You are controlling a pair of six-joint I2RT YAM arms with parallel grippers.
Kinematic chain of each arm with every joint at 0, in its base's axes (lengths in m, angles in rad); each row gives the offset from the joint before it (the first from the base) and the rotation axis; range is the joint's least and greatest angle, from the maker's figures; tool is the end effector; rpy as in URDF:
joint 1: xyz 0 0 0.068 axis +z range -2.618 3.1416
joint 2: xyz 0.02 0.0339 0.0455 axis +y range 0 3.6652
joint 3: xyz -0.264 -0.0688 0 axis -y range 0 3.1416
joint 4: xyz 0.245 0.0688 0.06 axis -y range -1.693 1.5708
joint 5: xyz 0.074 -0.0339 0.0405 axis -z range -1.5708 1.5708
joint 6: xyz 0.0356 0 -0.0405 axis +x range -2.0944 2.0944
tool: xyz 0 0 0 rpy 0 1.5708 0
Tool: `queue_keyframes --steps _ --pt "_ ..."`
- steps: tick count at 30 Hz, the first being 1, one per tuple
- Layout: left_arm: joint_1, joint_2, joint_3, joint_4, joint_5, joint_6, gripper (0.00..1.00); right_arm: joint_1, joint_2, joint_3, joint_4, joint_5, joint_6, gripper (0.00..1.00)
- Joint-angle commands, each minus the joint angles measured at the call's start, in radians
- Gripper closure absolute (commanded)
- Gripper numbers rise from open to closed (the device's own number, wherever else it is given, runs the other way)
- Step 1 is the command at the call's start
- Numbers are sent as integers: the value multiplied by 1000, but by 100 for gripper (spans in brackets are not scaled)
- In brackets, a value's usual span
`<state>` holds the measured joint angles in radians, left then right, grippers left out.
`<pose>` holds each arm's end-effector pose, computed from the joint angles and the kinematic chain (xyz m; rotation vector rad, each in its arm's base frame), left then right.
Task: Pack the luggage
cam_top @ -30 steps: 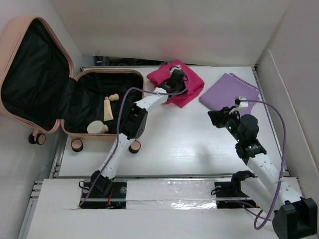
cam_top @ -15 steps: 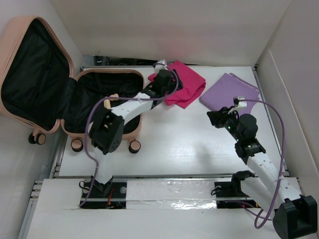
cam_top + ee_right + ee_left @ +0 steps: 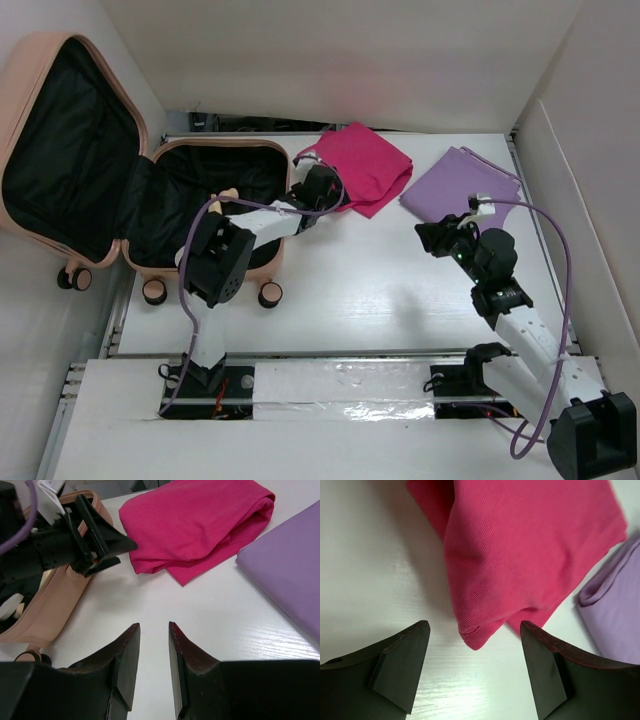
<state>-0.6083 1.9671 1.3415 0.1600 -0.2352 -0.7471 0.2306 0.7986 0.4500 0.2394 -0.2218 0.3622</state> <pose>0.3762 -0.2519 0.2134 -0.2944 2.0571 -0.6106 0.1877 0.0521 0.2635 -0.0578 1.7159 0.6292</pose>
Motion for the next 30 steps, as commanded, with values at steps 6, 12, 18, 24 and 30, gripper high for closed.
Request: queue_keyframes --steps 6,12,18,24,30 --pt "-51 108 119 52 50 -12 37 9 5 47 41 -14 -16 64" --pt "-51 138 87 203 114 -101 100 18 7 47 43 -13 -16 64" --pt "-51 27 -8 536 186 -273 100 18 17 49 44 -18 -17 64" --pt "-61 30 -118 767 191 -428 84 18 7 49 37 -2 -20 64" --pt "-61 70 -173 661 177 -374 35 18 10 49 41 -7 -19 64"
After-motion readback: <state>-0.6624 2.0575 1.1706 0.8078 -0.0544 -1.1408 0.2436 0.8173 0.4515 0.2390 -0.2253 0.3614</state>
